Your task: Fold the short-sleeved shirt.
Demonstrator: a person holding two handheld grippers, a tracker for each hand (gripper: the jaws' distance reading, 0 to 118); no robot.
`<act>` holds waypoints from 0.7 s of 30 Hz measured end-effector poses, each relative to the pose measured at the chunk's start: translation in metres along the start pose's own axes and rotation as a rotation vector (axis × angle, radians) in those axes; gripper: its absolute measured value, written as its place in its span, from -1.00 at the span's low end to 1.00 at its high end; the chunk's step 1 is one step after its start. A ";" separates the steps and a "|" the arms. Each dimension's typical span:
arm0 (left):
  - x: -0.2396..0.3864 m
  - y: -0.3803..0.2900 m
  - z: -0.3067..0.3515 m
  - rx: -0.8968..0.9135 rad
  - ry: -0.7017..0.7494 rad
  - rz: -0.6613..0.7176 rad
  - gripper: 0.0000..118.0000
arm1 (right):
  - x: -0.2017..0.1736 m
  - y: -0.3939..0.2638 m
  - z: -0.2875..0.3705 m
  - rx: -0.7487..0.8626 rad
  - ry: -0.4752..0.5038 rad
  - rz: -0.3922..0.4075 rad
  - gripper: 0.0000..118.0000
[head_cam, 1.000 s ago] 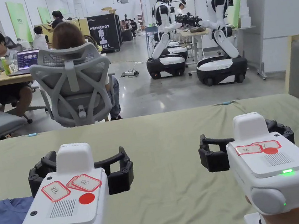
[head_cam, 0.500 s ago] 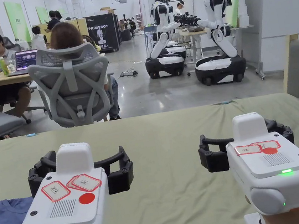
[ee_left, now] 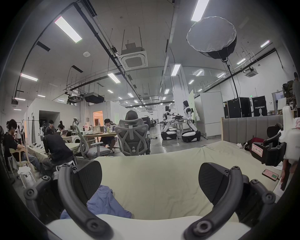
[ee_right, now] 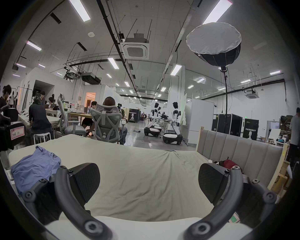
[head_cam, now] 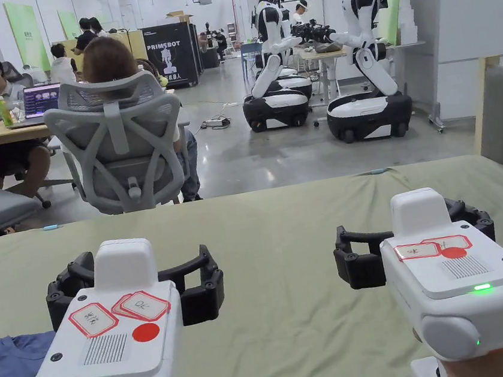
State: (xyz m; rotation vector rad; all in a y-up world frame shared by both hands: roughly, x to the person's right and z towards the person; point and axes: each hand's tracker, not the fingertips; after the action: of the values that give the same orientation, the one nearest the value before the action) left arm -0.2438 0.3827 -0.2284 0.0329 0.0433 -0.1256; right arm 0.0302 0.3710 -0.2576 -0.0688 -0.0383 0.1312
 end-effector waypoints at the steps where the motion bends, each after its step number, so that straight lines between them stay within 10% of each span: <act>1: 0.000 0.000 0.000 0.000 0.000 -0.001 1.00 | 0.000 0.000 0.000 0.000 0.000 0.000 1.00; 21: 0.005 0.001 -0.001 0.003 -0.008 -0.010 1.00 | 0.002 -0.002 0.000 -0.003 -0.005 0.003 1.00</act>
State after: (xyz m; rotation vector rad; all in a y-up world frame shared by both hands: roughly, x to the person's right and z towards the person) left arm -0.2390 0.3836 -0.2296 0.0349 0.0358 -0.1357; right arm 0.0323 0.3690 -0.2575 -0.0717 -0.0436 0.1338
